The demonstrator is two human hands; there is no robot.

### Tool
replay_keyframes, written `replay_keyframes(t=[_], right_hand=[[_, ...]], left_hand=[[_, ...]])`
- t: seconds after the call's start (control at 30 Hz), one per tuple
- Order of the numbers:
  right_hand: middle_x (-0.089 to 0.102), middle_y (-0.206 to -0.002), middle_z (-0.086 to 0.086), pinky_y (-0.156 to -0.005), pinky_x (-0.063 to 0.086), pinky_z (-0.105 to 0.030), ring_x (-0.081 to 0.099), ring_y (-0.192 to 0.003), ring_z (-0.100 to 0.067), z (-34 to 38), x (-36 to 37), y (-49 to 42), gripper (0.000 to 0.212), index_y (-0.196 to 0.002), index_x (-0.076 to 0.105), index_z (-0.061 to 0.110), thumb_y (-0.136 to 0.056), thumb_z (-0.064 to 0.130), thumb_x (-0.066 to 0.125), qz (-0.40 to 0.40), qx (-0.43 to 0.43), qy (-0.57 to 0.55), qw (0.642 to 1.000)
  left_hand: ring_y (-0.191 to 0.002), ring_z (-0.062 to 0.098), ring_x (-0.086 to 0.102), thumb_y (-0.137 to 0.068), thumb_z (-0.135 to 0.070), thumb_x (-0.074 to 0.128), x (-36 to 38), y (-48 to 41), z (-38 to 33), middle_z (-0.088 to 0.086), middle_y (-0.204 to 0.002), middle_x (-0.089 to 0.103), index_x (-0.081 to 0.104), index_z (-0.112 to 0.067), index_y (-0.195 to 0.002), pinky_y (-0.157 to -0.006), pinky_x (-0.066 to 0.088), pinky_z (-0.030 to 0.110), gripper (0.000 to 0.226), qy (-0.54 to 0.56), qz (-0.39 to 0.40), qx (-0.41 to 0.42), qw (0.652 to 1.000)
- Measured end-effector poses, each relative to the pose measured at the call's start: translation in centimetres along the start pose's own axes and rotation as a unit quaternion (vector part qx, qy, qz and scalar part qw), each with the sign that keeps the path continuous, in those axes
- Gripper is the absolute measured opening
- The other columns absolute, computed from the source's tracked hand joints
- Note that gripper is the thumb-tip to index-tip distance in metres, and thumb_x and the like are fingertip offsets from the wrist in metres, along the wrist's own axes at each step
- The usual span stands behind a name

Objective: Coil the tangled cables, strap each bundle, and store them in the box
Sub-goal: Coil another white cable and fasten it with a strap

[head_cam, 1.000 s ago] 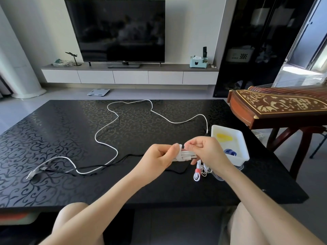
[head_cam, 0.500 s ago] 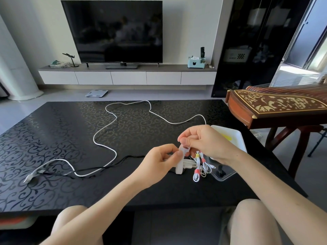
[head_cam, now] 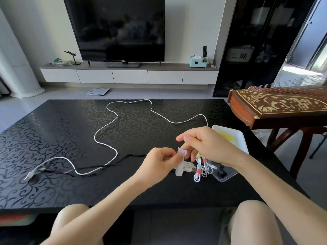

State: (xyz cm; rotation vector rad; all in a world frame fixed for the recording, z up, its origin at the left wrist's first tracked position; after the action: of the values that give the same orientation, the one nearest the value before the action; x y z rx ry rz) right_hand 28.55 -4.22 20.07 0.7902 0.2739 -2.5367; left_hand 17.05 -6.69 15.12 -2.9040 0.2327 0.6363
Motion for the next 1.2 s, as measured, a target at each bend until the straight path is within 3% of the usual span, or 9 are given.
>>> replay_keyframes(t=[0.17, 0.3, 0.5, 0.67, 0.77, 0.87, 0.97, 1.07, 1.2], right_hand=[[0.075, -0.078, -0.003, -0.059, 0.052, -0.017, 0.067, -0.067, -0.011, -0.3, 0.3, 0.0, 0.026, -0.108, 0.062, 0.013, -0.084, 0.003, 0.064, 0.046, 0.013, -0.035, 0.998], [0.074, -0.077, 0.006, -0.058, 0.046, -0.010, 0.067, -0.068, -0.005, -0.2, 0.6, 0.1, 0.029, -0.099, 0.062, 0.022, -0.078, 0.003, 0.068, 0.045, 0.007, 0.020, 0.999], [0.071, -0.068, 0.011, -0.059, 0.046, -0.013, 0.063, -0.064, -0.001, 1.5, -2.1, 0.5, 0.026, -0.080, 0.053, 0.027, -0.076, 0.005, 0.064, -0.104, -0.073, 0.116, 0.985], [0.058, -0.059, 0.003, -0.055, 0.044, -0.021, 0.053, -0.054, -0.010, 1.4, -2.8, 0.5, 0.035, -0.074, 0.041, 0.031, -0.082, 0.001, 0.056, -0.175, -0.090, 0.168, 0.966], [0.063, -0.064, 0.002, -0.060, 0.049, -0.022, 0.058, -0.059, -0.010, 1.3, -3.3, 0.6, 0.028, -0.081, 0.048, 0.028, -0.084, 0.002, 0.058, -0.185, -0.092, 0.092, 0.974], [0.071, -0.077, 0.003, -0.070, 0.051, -0.021, 0.063, -0.069, -0.013, 0.1, -2.8, 1.0, 0.022, -0.098, 0.058, 0.024, -0.085, 0.008, 0.063, -0.145, -0.055, -0.090, 0.984], [0.070, -0.078, 0.002, -0.070, 0.050, -0.020, 0.059, -0.069, -0.008, -1.7, -1.0, 1.4, 0.024, -0.107, 0.062, 0.020, -0.085, 0.011, 0.066, -0.092, 0.010, -0.245, 0.965], [0.070, -0.080, 0.008, -0.070, 0.048, -0.021, 0.059, -0.072, -0.004, -3.1, -0.1, 1.7, 0.023, -0.107, 0.067, 0.017, -0.084, 0.013, 0.067, -0.091, 0.046, -0.255, 0.962], [0.062, -0.075, -0.003, -0.073, 0.045, -0.026, 0.049, -0.073, -0.017, -4.9, 1.2, 1.8, 0.028, -0.097, 0.073, 0.012, -0.070, 0.020, 0.071, -0.057, 0.122, -0.381, 0.914]], left_hand=[[-0.039, 0.006, 0.026, -0.091, -0.038, 0.057, 0.2, 0.0, 0.0, -0.014, -0.040, 0.033, 0.054, -0.033, -0.045, -0.041, 0.022, 0.013, 0.047, -0.023, 0.023, -0.010, 0.999], [-0.041, 0.006, 0.026, -0.094, -0.038, 0.054, 0.6, 0.2, -0.1, -0.014, -0.041, 0.032, 0.052, -0.034, -0.044, -0.043, 0.022, 0.014, 0.050, -0.045, 0.058, -0.018, 0.997], [-0.059, 0.023, 0.028, -0.100, -0.034, 0.042, 1.4, 1.2, 0.7, -0.004, -0.057, 0.035, 0.046, -0.016, -0.062, -0.059, 0.025, 0.040, 0.042, 0.006, 0.111, -0.031, 0.993], [-0.054, 0.013, 0.029, -0.086, -0.036, 0.046, 1.8, 1.5, -0.3, -0.013, -0.052, 0.034, 0.041, -0.020, -0.061, -0.055, 0.025, 0.030, 0.031, -0.025, 0.124, -0.001, 0.992], [-0.052, 0.010, 0.029, -0.089, -0.031, 0.050, 1.7, 1.5, -0.6, -0.014, -0.050, 0.034, 0.044, -0.027, -0.057, -0.055, 0.025, 0.029, 0.033, -0.017, 0.103, -0.010, 0.994], [-0.051, 0.010, 0.026, -0.094, -0.019, 0.052, 1.0, 1.4, -0.3, -0.013, -0.050, 0.031, 0.044, -0.012, -0.063, -0.055, 0.022, 0.032, 0.033, 0.010, 0.052, -0.032, 0.998], [-0.050, 0.010, 0.026, -0.093, -0.017, 0.053, 0.7, 1.2, -0.4, -0.012, -0.050, 0.030, 0.041, -0.011, -0.061, -0.054, 0.021, 0.029, 0.035, 0.019, 0.035, -0.034, 0.999], [-0.051, 0.011, 0.026, -0.094, -0.016, 0.053, 1.1, 1.1, -0.8, -0.011, -0.050, 0.031, 0.040, -0.013, -0.059, -0.053, 0.021, 0.028, 0.037, 0.024, 0.048, -0.022, 0.998], [-0.050, 0.008, 0.028, -0.094, -0.019, 0.054, 1.5, 1.1, -1.4, -0.013, -0.050, 0.032, 0.041, -0.018, -0.057, -0.052, 0.024, 0.024, 0.039, 0.001, 0.057, 0.008, 0.998]])
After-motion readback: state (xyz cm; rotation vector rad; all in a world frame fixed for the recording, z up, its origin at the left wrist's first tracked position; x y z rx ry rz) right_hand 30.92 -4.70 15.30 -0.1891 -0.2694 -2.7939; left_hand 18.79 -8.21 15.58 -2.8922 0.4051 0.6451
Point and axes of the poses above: each hand's wrist, its own y-axis away from the middle knuckle, its own x-axis out of the palm, z = x × y, the point moved 8 cm from there along -y, towards the middle knuckle
